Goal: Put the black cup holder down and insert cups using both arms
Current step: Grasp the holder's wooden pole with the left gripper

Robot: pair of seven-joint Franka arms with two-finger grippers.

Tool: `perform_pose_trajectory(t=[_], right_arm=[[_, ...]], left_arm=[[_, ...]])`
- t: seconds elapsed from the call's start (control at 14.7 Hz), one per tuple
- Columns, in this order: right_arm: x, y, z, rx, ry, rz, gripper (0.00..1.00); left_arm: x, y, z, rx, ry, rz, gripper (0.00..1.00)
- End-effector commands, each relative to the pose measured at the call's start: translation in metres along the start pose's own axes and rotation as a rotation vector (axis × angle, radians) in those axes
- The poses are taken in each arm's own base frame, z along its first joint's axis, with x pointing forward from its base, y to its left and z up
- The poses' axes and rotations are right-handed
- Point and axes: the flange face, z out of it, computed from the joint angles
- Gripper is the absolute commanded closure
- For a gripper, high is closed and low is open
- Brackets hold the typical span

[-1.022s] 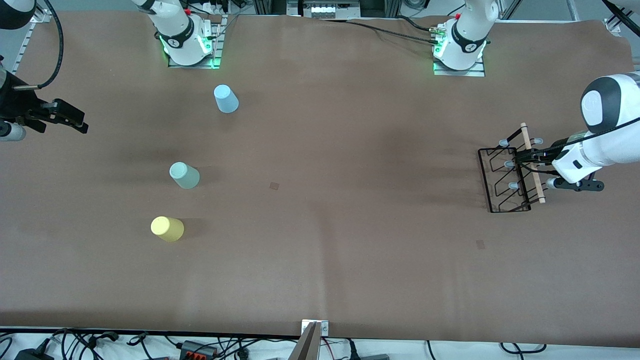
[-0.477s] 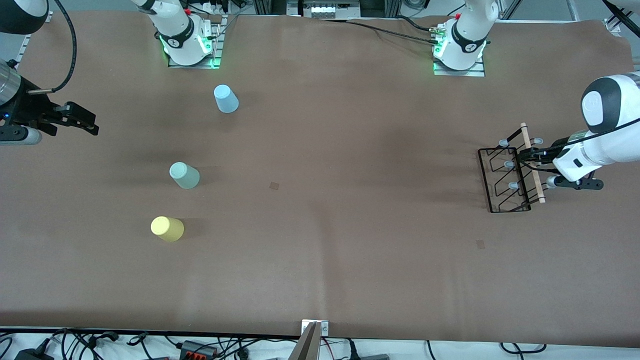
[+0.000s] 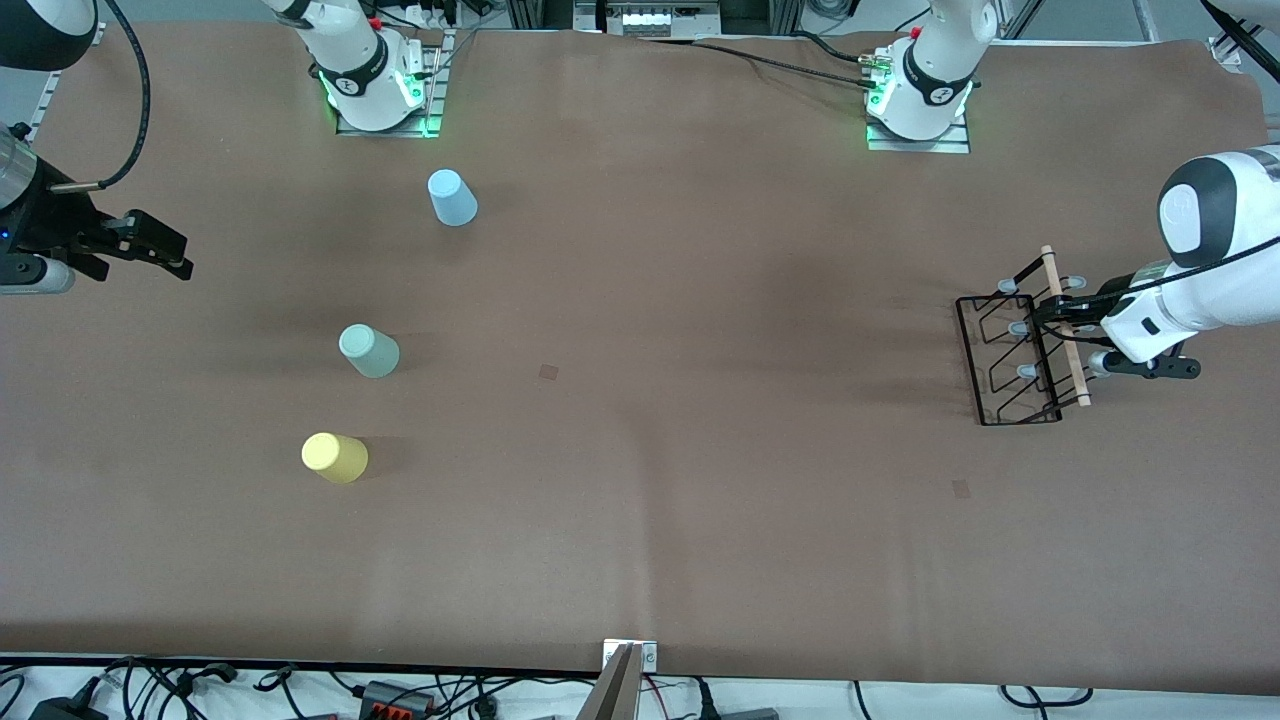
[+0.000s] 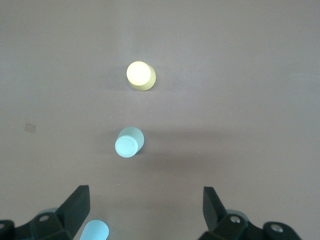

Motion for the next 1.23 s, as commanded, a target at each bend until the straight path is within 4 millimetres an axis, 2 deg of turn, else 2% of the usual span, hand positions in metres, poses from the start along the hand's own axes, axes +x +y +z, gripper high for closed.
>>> perform_pose_trajectory(t=[0.0, 0.14, 0.27, 0.48, 0.68, 0.82, 0.95, 1.09, 1.16], right_arm=[[-0.002, 0.010, -0.005, 0.009, 0.008, 0.025, 0.00], [-0.003, 0.025, -0.007, 0.009, 0.011, 0.048, 0.00], [-0.002, 0.029, -0.008, 0.009, 0.016, 0.058, 0.00], [0.001, 0.028, -0.020, 0.007, 0.040, 0.057, 0.00], [0.010, 0.028, -0.022, 0.008, 0.050, 0.047, 0.00], [0.010, 0.028, -0.023, 0.008, 0.053, 0.048, 0.00], [0.011, 0.027, -0.021, 0.010, 0.048, 0.052, 0.00], [0.012, 0.027, -0.019, 0.010, 0.045, 0.053, 0.00], [0.012, 0.028, -0.019, 0.010, 0.045, 0.053, 0.00]], left_arm=[[0.000, -0.002, 0.000, 0.002, 0.013, 0.008, 0.77], [0.000, -0.002, 0.000, 0.003, 0.013, 0.010, 0.85], [0.000, -0.001, -0.001, 0.002, 0.014, 0.013, 0.97], [0.002, 0.002, -0.008, -0.006, 0.020, 0.011, 0.99], [0.010, 0.012, -0.040, -0.011, 0.014, -0.020, 0.99], [0.018, 0.038, -0.066, -0.029, -0.026, -0.022, 1.00], [0.024, 0.061, -0.083, -0.039, -0.041, -0.026, 1.00], [0.023, 0.092, -0.093, -0.075, -0.072, -0.040, 1.00], [0.023, 0.120, -0.100, -0.092, -0.085, -0.050, 1.00]])
